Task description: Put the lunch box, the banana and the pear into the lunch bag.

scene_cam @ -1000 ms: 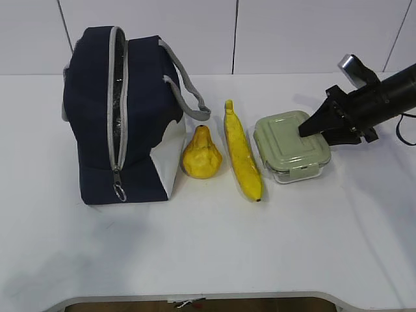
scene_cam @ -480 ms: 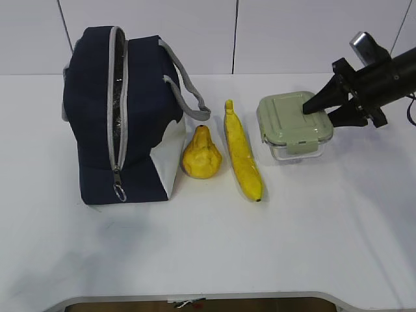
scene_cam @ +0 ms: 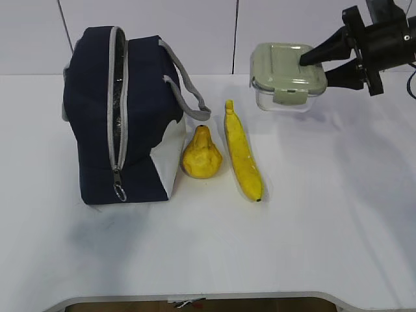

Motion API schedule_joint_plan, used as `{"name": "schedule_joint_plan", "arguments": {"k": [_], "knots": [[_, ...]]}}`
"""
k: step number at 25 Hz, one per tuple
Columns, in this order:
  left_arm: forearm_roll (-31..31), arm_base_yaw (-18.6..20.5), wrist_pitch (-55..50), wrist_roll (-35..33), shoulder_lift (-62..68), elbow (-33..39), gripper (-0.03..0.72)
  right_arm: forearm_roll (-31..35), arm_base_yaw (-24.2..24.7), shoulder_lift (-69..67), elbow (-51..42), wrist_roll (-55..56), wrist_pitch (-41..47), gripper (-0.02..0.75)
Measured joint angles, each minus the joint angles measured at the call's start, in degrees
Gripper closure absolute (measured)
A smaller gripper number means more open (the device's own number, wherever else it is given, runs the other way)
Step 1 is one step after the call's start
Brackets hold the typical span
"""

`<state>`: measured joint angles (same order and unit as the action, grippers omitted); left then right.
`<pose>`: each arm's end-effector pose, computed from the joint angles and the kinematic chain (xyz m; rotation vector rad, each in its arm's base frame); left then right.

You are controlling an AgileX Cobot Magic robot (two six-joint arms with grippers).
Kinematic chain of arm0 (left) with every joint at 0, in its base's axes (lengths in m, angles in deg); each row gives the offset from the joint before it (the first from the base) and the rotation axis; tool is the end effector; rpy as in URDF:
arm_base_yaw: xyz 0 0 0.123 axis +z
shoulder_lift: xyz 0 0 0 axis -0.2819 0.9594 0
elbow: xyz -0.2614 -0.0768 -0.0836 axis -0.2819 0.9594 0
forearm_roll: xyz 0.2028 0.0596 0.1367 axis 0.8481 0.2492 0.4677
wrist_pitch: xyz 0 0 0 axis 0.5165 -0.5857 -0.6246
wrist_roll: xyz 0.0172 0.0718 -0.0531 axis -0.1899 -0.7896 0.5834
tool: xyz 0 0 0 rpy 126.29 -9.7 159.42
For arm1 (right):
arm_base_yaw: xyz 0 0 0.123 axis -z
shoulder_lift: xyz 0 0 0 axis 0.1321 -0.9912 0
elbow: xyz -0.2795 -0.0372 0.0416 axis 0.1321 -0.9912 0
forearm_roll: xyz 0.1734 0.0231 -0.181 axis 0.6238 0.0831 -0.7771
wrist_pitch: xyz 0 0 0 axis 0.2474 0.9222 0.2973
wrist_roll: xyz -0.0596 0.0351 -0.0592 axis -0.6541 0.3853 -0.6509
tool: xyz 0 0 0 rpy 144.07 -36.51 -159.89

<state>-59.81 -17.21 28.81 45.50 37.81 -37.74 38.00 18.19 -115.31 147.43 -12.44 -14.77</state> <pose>0.0235 -0.0197 0.3192 0.1100 2.0469 -0.2529 0.4310 -0.0021 0.2565 0.1808 2.4060 1.3336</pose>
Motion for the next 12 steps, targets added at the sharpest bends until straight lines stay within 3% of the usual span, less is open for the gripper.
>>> {"name": "schedule_joint_plan", "arguments": {"k": [5, 12], "knots": [[-7.01, 0.00, 2.67, -5.88, 10.09, -4.50, 0.356, 6.01, -1.44, 0.99, 0.00, 0.00, 0.00, 0.357], [-13.38, 0.00, 8.16, -10.38, 26.67, -9.66, 0.346, 6.97, -7.24, 1.13, 4.43, -0.49, 0.11, 0.357]]}}
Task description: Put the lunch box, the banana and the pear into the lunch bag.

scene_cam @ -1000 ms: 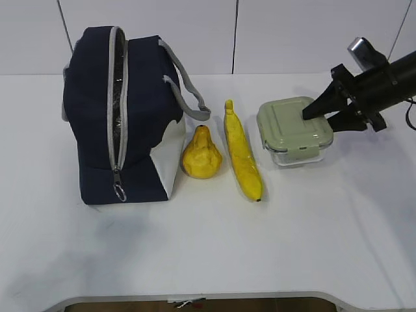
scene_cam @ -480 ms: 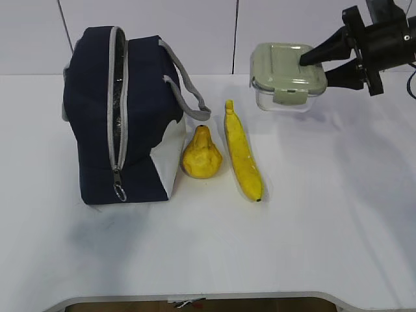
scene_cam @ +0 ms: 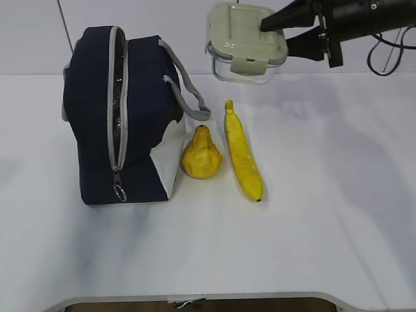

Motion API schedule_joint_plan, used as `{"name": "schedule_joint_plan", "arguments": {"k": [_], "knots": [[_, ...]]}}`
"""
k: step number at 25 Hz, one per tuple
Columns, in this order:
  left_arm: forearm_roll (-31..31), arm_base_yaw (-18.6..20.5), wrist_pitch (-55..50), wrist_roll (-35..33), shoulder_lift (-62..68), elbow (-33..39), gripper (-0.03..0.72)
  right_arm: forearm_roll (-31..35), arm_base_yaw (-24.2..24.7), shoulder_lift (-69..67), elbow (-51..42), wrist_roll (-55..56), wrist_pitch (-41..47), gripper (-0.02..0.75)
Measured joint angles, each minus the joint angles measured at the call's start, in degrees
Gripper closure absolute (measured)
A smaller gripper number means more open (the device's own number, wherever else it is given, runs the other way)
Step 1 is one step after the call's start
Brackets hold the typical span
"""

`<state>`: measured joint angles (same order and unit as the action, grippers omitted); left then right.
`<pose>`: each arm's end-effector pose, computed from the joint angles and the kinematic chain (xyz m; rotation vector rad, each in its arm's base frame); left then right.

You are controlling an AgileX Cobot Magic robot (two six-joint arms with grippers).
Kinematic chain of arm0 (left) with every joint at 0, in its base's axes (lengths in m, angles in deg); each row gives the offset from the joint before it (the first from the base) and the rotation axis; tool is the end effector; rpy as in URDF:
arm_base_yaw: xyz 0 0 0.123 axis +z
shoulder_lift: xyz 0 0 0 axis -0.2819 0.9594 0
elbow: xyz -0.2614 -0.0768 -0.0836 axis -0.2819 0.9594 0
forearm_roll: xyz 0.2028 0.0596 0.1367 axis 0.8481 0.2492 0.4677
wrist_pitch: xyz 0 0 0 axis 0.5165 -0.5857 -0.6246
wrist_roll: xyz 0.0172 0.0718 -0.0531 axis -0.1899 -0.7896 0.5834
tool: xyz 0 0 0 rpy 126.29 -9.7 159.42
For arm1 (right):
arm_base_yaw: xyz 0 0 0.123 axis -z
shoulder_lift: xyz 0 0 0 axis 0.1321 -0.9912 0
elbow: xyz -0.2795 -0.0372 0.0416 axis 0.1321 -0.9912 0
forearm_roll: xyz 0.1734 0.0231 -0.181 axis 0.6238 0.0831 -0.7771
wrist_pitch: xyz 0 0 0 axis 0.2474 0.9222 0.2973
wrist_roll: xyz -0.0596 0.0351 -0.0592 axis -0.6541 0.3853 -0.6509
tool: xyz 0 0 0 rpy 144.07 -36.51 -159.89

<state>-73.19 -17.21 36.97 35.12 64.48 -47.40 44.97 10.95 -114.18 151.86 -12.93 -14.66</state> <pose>0.1196 -0.0338 0.3541 0.1654 2.1410 -0.4282 0.4342 0.0555 0.2952 0.0119 2.2777 1.4688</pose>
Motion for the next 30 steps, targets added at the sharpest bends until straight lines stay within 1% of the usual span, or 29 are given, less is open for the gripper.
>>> {"name": "schedule_joint_plan", "arguments": {"k": [2, 4, 6, 9, 13, 18, 23, 30], "knots": [[-2.46, 0.00, 0.11, -0.13, 4.95, -2.66, 0.346, 0.33, -1.91, 0.00, 2.04, -0.13, 0.38, 0.357], [-3.42, 0.00, 0.01, -0.60, 9.85, -5.61, 0.346, 0.59, -3.91, 0.00, 3.85, -0.35, 0.60, 0.357], [-3.83, 0.00, -0.08, -1.92, 15.35, -9.06, 0.346, 0.82, -5.58, 0.00, 5.38, -0.35, 0.64, 0.357], [-6.12, 0.00, -0.08, -5.06, 23.07, -13.93, 0.346, 0.82, -7.95, 0.00, 6.67, -0.35, 0.60, 0.357], [-9.91, 0.00, -0.36, -8.70, 33.67, -20.86, 0.346, 1.10, -11.15, 0.00, 6.91, -0.35, -2.86, 0.358], [-11.74, 0.00, -2.89, -9.72, 45.20, -27.97, 0.344, 1.13, -13.81, 0.00, 6.91, -0.49, -7.48, 0.358], [-15.14, 0.00, -5.60, -10.04, 51.48, -32.27, 0.343, 1.56, -14.73, -0.22, 6.91, -0.75, -8.86, 0.358], [-17.77, -1.50, -4.45, -12.75, 55.59, -33.40, 0.343, 2.01, -15.72, -2.30, 6.99, -0.84, -8.66, 0.358]]}}
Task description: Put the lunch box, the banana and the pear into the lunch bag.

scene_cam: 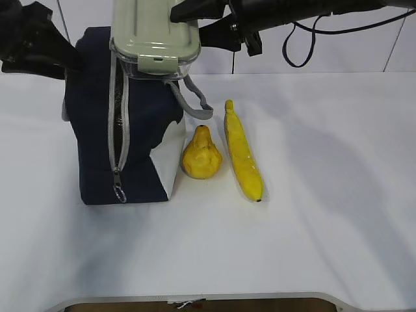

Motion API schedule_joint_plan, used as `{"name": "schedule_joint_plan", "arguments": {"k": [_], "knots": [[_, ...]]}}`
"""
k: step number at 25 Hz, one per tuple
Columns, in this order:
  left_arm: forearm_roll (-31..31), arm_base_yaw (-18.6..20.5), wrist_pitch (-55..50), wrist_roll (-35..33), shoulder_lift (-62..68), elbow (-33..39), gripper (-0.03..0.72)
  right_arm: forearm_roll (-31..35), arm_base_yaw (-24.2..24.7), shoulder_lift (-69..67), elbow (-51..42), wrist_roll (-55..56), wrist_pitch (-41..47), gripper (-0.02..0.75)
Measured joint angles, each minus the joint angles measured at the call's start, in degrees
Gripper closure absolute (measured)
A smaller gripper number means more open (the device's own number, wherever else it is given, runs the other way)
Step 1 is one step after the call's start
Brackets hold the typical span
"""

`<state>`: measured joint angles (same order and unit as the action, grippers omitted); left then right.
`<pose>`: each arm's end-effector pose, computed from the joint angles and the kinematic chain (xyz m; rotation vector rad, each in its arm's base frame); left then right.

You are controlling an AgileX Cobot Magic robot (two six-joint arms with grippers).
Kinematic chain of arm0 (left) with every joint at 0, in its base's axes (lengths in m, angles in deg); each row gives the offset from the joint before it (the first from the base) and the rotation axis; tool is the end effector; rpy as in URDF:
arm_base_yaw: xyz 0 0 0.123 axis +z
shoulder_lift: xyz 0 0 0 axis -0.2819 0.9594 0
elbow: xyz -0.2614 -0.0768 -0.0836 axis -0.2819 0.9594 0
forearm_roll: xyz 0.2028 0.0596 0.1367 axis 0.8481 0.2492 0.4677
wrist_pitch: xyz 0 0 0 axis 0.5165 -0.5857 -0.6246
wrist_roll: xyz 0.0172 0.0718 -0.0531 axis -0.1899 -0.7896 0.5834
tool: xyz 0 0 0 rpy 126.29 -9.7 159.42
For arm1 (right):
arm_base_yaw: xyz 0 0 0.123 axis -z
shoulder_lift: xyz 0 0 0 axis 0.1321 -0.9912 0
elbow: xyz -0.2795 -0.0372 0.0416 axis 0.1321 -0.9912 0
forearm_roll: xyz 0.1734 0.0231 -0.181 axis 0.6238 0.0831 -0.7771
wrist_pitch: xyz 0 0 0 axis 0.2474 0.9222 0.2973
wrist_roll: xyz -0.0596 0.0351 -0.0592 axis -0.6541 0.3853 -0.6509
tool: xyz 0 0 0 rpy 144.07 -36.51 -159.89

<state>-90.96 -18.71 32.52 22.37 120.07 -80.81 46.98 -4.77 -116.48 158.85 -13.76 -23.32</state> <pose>0.3561 -0.0666 0.3126 0.2395 2.4259 -0.7962 0.4304 0.1718 0.3142 -0.2280 2.1964 1.4987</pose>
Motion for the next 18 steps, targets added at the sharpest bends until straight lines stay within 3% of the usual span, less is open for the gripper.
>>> {"name": "schedule_joint_plan", "arguments": {"k": [4, 7, 9, 18], "knots": [[-0.92, -0.27, -0.42, -0.22, 3.44, -0.70, 0.382, 0.48, -1.73, -0.63, 0.00, 0.00, 0.13, 0.358], [-2.06, -0.27, -0.78, -0.22, 3.91, -0.82, 0.582, 0.48, -3.18, -1.23, 0.00, 0.00, 0.35, 0.358], [-2.29, -0.27, -1.05, -0.35, 3.91, -0.92, 0.649, 0.60, -3.95, -2.13, 0.00, 0.00, 0.59, 0.359], [-2.39, -0.27, -1.75, -0.35, 3.91, -1.05, 0.667, 6.95, -4.19, -4.27, 1.53, 0.19, 3.62, 0.359]]}}
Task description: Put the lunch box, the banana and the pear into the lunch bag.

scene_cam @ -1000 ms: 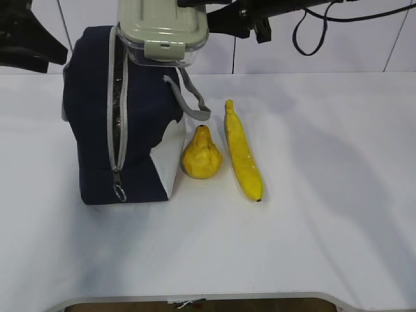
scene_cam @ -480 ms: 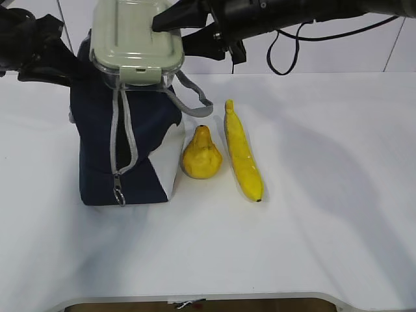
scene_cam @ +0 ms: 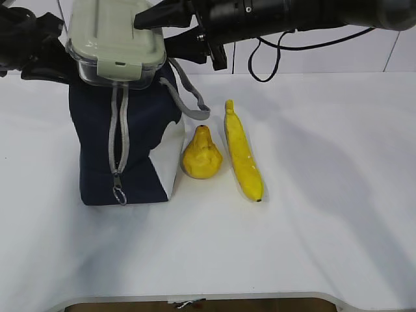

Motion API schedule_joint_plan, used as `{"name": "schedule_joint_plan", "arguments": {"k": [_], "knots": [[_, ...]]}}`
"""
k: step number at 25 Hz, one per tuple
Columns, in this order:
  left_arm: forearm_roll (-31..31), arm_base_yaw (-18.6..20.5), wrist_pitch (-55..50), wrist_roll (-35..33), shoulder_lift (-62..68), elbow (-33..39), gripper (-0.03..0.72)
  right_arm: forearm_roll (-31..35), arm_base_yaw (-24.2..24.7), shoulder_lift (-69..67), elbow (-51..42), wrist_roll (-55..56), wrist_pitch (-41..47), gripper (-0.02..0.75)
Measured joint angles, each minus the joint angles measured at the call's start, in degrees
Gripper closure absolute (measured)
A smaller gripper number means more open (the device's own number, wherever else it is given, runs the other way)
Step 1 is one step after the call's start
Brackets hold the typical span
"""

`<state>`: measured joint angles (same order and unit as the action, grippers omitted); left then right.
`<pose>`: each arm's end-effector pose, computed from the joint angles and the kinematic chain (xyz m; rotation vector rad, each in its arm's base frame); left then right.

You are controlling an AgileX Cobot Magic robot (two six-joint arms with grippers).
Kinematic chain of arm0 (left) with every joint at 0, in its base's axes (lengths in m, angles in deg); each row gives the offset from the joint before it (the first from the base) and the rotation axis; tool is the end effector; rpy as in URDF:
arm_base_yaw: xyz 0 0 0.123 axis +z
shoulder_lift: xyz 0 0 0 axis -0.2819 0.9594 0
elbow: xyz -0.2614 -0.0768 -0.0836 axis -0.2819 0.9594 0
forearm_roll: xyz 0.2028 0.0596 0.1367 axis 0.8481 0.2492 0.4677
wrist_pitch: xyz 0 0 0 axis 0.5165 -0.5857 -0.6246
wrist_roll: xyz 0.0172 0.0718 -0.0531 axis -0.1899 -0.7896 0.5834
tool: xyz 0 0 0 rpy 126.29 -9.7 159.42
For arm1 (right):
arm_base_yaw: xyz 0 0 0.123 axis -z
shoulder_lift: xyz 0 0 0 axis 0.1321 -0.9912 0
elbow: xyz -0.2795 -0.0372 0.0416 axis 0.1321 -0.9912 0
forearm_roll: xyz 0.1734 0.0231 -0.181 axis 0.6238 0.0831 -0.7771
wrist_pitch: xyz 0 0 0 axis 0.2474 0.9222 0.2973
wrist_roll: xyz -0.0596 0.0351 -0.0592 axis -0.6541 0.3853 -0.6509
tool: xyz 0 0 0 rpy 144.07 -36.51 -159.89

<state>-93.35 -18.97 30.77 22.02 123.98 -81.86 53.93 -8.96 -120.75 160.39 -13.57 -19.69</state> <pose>0.3678 -0.0720 0.2947 0.2262 2.4727 -0.8748 0.4263 0.2105 0.2972 -0.2527 2.1953 1.7202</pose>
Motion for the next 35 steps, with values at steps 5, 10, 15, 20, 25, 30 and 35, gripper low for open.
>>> {"name": "schedule_joint_plan", "arguments": {"k": [5, 10, 15, 20, 25, 30, 35], "knots": [[0.00, 0.00, -0.22, 0.00, 0.00, 0.00, 0.667, -2.96, 0.00, 0.00, 0.33, -0.42, -3.39, 0.359], [0.00, 0.00, -0.45, 0.00, 0.00, -0.02, 0.667, -8.34, 0.00, 0.00, 0.33, -0.56, -7.59, 0.359], [-1.42, 0.00, -1.35, -0.46, 0.00, -0.02, 0.667, -18.21, -0.10, 0.00, 0.33, -0.56, -12.70, 0.359], [-4.22, 0.00, -1.51, -3.44, -0.25, -0.02, 0.668, -24.49, -0.10, 0.00, 0.33, -0.35, -14.30, 0.359], [-6.71, 0.00, -1.51, -6.94, -0.25, -0.02, 0.668, -24.47, -1.99, 0.00, 0.33, -0.36, -15.12, 0.359], [-7.44, 0.00, -1.26, -8.01, 0.00, -0.02, 0.669, -21.36, -4.48, 0.00, 0.33, -0.23, -16.15, 0.359], [-8.33, 0.00, -0.50, -9.39, 0.22, -0.02, 0.669, -18.24, -5.85, -2.15, 0.33, -0.13, -19.35, 0.359]]}}
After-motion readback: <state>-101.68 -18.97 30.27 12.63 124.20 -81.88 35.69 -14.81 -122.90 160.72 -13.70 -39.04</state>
